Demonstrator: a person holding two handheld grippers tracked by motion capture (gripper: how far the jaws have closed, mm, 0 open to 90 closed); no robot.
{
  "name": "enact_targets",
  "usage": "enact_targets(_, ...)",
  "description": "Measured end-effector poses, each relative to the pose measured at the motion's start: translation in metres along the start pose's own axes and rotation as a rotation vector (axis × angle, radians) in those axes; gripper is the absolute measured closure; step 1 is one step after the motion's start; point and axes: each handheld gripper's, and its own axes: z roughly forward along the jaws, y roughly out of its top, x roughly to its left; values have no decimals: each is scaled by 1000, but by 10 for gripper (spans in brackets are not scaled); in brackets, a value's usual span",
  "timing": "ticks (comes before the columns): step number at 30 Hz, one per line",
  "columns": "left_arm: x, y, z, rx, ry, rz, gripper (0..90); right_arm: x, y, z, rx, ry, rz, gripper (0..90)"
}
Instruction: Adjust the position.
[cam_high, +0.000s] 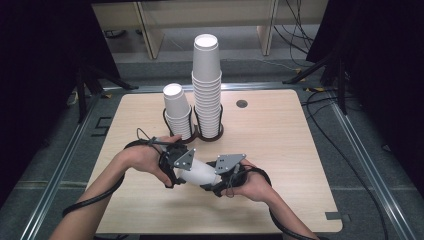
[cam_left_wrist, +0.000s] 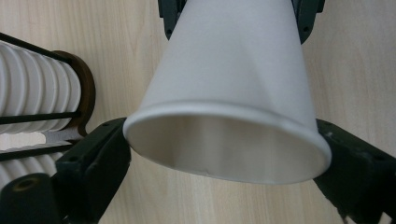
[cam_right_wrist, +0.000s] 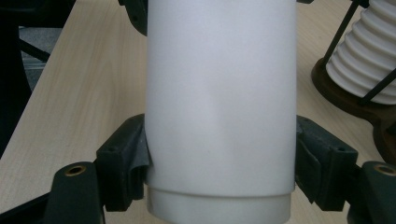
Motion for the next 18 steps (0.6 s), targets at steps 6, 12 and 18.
enact_targets(6, 0, -8, -4, -54, 2, -29, 26, 1, -3, 0, -7, 3, 1, 276)
enact_targets(12, 1, -20, -9, -122, 20, -78, 11, 0, -4, -5, -42, -2, -6, 275)
enact_targets(18, -2, -33, -3, -205, 10, -146, 0, -1, -7, -11, -96, -9, 1, 274)
